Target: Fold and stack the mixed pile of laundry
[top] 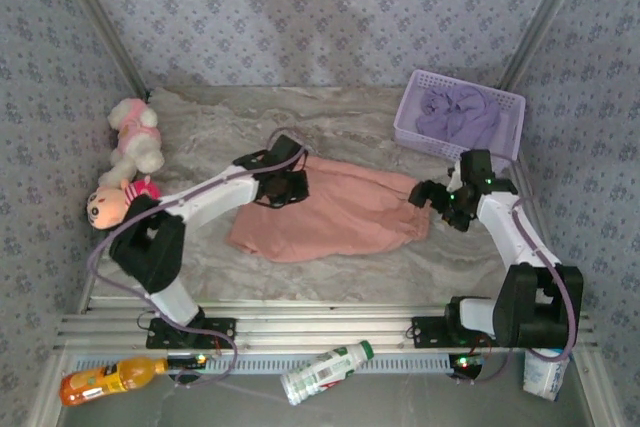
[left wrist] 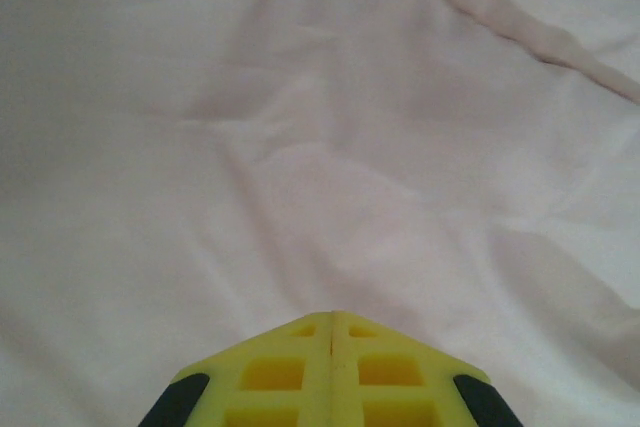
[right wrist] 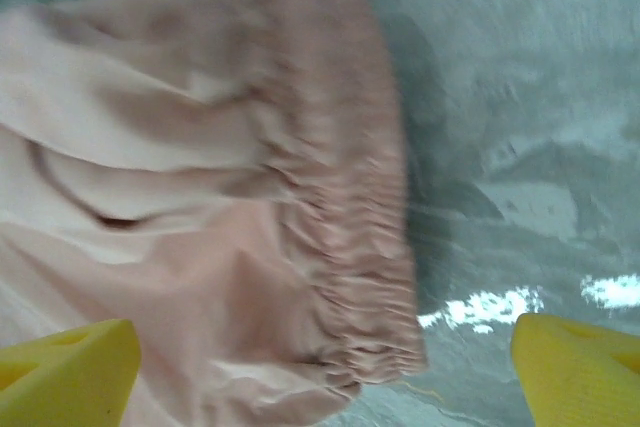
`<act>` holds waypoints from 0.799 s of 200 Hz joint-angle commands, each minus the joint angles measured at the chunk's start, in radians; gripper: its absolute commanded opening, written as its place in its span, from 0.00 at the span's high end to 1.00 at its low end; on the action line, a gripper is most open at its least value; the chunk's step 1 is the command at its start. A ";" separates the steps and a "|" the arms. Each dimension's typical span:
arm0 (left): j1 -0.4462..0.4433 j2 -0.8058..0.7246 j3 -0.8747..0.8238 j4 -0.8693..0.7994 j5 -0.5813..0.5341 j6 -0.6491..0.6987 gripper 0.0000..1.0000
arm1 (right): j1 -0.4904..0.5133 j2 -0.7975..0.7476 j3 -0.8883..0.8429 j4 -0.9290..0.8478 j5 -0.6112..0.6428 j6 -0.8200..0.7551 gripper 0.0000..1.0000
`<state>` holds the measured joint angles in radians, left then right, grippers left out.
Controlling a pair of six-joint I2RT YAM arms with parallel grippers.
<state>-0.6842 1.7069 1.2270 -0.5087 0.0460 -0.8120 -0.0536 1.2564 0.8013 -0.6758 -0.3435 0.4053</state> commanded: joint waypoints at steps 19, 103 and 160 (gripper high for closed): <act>-0.016 0.168 0.143 -0.035 0.055 0.078 1.00 | 0.042 0.020 -0.123 0.227 -0.076 0.094 0.09; 0.030 0.314 0.135 -0.078 0.059 0.144 1.00 | 0.241 0.261 -0.075 0.367 0.094 0.339 0.16; 0.031 0.330 0.037 -0.056 0.082 0.143 1.00 | 0.231 0.344 0.003 0.324 0.066 0.245 0.68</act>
<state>-0.6487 1.9911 1.3357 -0.5091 0.1127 -0.6838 0.1585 1.5364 0.7937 -0.5396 -0.2119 0.6991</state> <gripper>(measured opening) 0.054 0.422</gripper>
